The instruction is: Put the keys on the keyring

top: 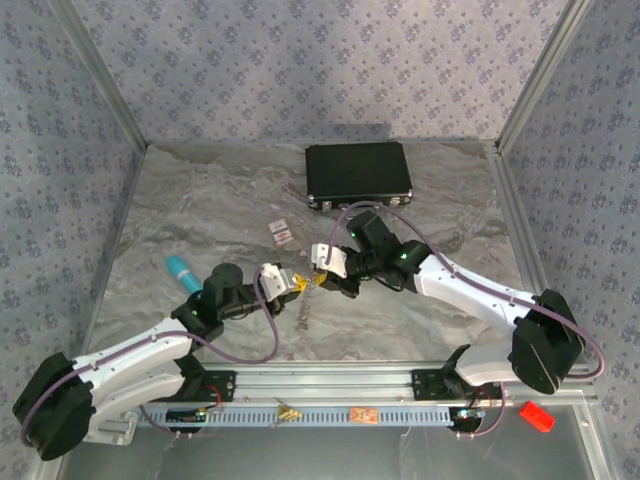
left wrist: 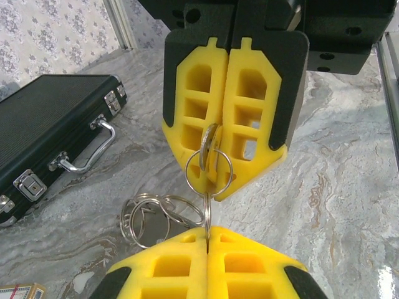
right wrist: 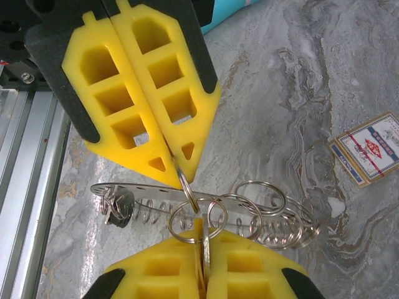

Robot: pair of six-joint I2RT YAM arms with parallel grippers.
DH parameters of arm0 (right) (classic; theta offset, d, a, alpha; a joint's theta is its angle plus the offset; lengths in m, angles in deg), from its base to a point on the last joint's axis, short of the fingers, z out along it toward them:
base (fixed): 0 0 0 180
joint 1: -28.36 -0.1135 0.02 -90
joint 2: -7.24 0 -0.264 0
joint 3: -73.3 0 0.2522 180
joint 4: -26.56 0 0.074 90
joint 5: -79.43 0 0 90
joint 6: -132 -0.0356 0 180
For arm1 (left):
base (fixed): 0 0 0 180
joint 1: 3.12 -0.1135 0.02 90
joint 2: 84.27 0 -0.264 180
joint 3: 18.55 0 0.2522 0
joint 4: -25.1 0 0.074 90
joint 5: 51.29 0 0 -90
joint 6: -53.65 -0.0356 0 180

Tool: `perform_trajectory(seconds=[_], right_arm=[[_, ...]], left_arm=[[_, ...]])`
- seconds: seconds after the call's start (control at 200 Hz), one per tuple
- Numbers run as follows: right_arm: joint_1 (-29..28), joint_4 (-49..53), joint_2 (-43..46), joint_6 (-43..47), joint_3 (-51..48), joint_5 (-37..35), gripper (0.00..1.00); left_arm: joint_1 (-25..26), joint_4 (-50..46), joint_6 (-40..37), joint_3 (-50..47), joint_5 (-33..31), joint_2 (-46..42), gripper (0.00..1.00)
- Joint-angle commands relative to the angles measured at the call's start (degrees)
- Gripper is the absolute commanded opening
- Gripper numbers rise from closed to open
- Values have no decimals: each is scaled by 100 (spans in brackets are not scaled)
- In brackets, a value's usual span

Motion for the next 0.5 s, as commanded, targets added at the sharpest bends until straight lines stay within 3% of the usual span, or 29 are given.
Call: perform_trajectory(seconds=[0.0, 0.075, 0.16, 0.29, 0.37, 0.4, 0.495], right_arm=[[18, 151, 209, 105, 190, -117, 1], [17, 147, 241, 100, 201, -175, 1], [11, 137, 275, 100, 243, -218, 1], [-18, 187, 259, 131, 385, -268, 1], [-53, 212, 173, 143, 523, -302, 1], [-74, 200, 124, 145, 589, -311, 1], [-174, 147, -121, 183, 839, -316, 1]], left_arm=[[5, -179, -91, 186, -31, 68, 0], [5, -114, -49, 170, -122, 85, 12], [5, 75, 26, 93, -224, 39, 36], [-12, 510, 319, -156, -484, -240, 57], [-27, 621, 559, -310, -965, -576, 65], [-30, 653, 623, -379, -1189, -756, 79], [-67, 586, 817, -560, -2070, -1481, 91]])
